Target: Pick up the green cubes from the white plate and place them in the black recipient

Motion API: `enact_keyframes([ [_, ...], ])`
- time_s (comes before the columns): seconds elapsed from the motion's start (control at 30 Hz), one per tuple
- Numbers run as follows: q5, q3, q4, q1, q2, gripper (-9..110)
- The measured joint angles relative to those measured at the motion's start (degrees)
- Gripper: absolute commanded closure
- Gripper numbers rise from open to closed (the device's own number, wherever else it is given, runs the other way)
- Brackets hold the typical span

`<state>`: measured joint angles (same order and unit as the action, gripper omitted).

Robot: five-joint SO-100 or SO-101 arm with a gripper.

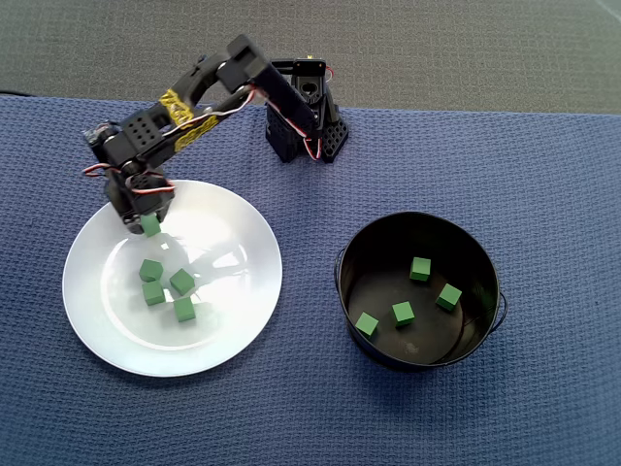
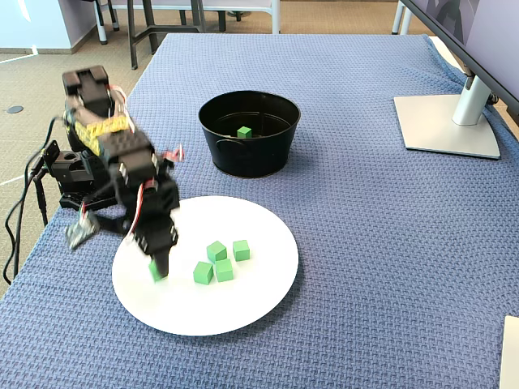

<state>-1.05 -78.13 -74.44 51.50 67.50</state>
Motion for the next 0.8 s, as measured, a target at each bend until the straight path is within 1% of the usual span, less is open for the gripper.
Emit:
enact_keyframes([
  [0.17,0.0,-8.7,-2.3,-9.9,18.1,102],
  [0.3,1.2,-12.7,-4.7,-21.4,33.5,102],
  [0.43,4.8,-12.8,-6.2,-34.5,42.9,102],
  [0.63,10.2,-12.8,-2.7,-56.4,44.6,102],
  [0.8,13.7,-9.1,-0.2,-69.0,36.0,102],
])
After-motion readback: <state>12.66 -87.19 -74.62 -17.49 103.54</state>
